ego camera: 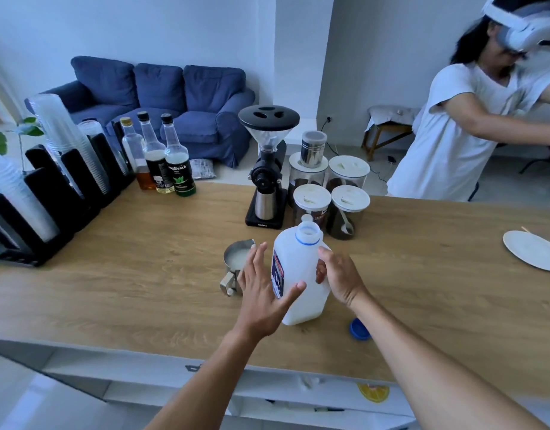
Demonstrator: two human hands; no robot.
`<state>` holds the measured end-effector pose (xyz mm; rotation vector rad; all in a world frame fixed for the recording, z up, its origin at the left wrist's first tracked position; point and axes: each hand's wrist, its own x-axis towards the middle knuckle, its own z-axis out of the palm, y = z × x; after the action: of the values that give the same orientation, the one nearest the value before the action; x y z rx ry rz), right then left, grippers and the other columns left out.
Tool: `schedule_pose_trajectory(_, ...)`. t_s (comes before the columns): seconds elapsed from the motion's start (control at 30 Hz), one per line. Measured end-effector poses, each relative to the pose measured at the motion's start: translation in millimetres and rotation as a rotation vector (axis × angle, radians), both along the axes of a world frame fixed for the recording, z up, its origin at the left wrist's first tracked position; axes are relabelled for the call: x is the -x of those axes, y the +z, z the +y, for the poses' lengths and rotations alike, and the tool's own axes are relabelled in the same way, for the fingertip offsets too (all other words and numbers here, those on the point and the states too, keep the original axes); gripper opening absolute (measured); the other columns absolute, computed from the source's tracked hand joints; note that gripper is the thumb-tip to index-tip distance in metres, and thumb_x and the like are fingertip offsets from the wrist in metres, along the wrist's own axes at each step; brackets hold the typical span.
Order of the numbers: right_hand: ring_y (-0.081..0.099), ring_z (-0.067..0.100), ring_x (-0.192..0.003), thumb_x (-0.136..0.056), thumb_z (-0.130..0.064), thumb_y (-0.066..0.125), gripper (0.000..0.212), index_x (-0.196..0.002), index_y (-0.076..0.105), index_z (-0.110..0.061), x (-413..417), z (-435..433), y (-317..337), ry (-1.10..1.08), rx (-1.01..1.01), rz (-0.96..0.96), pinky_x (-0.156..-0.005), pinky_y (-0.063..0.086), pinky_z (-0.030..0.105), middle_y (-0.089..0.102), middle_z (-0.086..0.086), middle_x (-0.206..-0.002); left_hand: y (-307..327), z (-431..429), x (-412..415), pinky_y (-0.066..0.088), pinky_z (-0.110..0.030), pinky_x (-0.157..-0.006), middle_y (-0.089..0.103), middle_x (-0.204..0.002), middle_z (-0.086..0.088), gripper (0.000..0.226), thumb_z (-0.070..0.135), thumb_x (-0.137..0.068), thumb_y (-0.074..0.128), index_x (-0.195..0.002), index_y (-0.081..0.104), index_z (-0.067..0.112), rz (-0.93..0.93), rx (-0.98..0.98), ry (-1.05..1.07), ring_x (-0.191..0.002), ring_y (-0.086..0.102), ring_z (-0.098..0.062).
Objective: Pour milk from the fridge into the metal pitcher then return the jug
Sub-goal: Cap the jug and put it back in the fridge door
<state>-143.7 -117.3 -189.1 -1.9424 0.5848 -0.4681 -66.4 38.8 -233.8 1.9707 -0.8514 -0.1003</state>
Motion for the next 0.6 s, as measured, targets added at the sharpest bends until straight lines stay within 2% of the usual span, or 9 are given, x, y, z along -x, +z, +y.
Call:
schedule_pose_trajectory(0.07,0.048,0.016,-0.055,-0.074,-0.060,0.030,0.061,-0.050,0.043,-0.005,5.6,-1.9,0.9,-0.009,-0.004,0.020,-0.067,0.040,0.037,0.053,0.007,-0.053,4.2,-9.4,6.1,0.007,-0.033,-0.121,0.009,-0.162,0.012,0.119,0.081,-0.071,0.057,-0.158,0.002,0.021,0.024,-0.012,-0.071,-0.151,0.004,-0.004)
schedule_pose_trajectory(0.13,0.045,0.012,-0.058,-0.078,-0.058,0.030,0.056,-0.059,0.045,-0.007,8.5,-1.1,-2.4,-0.030,-0.036,0.018,-0.065,0.038,0.037,0.052,0.006,-0.059,5.3,-14.1,5.7,0.011,-0.032,-0.122,0.009,-0.164,0.009,0.124,0.070,-0.071,0.072,-0.159,0.000,0.020,0.077,0.024,-0.068,-0.149,0.007,0.000)
schedule_pose_trajectory(0.2,0.047,0.013,-0.066,-0.083,-0.052,0.031,0.055,-0.073,0.050,-0.002,17.3,-5.7,-11.7,-0.191,-0.162,-0.054,-0.067,0.041,0.039,0.053,0.013,-0.069,5.8,-18.3,3.5,0.015,-0.031,-0.123,0.010,-0.164,0.007,0.121,0.054,-0.074,0.080,-0.160,0.003,0.018,0.076,0.032,-0.029,-0.145,0.005,0.007)
schedule_pose_trajectory(0.27,0.050,0.018,-0.068,-0.091,-0.041,0.035,0.043,-0.079,0.054,-0.005,35.5,-19.0,-24.3,-0.406,-0.156,-0.100,-0.067,0.045,0.043,0.056,0.007,-0.071,5.7,-23.4,3.0,0.020,-0.034,-0.122,0.018,-0.161,0.004,0.116,0.047,-0.073,0.082,-0.159,0.010,0.016,0.049,0.017,-0.005,-0.147,0.008,0.002)
schedule_pose_trajectory(0.33,0.055,0.021,-0.070,-0.097,-0.030,0.040,0.025,-0.083,0.055,-0.015,61.8,-35.3,-41.8,-0.476,-0.006,0.005,-0.065,0.044,0.040,0.059,0.001,-0.076,4.7,-27.7,5.3,0.028,-0.036,-0.117,0.032,-0.149,0.003,0.110,0.046,-0.069,0.082,-0.155,0.020,0.016,0.037,0.012,0.013,-0.142,0.022,-0.009)
schedule_pose_trajectory(0.4,0.060,0.022,-0.083,-0.099,-0.030,0.041,0.015,-0.096,0.054,-0.022,85.4,-48.1,-59.0,-0.431,0.105,0.207,-0.072,0.048,0.037,0.061,0.000,-0.095,4.4,-31.6,7.6,0.031,-0.027,-0.109,0.035,-0.138,0.012,0.105,0.049,-0.064,0.076,-0.151,0.027,0.018,0.059,0.016,0.013,-0.131,0.028,-0.003)
schedule_pose_trajectory(0.5,0.055,0.024,-0.114,-0.099,-0.040,0.042,0.033,-0.124,0.049,-0.020,108.6,-57.1,-82.5,-0.249,0.124,0.499,-0.090,0.046,0.039,0.046,0.003,-0.129,1.2,-37.5,13.3,0.029,-0.006,-0.095,0.033,-0.129,0.025,0.102,0.050,-0.059,0.070,-0.148,0.030,0.023,0.119,0.071,0.009,-0.119,0.026,0.025)
schedule_pose_trajectory(0.53,0.050,0.024,-0.122,-0.097,-0.045,0.044,0.042,-0.131,0.045,-0.020,112.1,-55.9,-86.7,-0.181,0.111,0.566,-0.094,0.044,0.038,0.040,0.003,-0.135,0.3,-40.0,15.0,0.029,-0.001,-0.090,0.032,-0.127,0.032,0.101,0.049,-0.059,0.069,-0.148,0.030,0.024,0.136,0.085,0.008,-0.118,0.029,0.028)
schedule_pose_trajectory(0.6,0.044,0.023,-0.128,-0.091,-0.060,0.046,0.065,-0.142,0.035,-0.021,116.1,-50.9,-93.8,-0.088,0.103,0.670,-0.094,0.043,0.035,0.033,0.001,-0.142,-1.9,-44.2,18.7,0.033,0.002,-0.083,0.025,-0.124,0.051,0.098,0.046,-0.060,0.070,-0.147,0.029,0.028,0.157,0.104,0.003,-0.115,0.037,0.027)
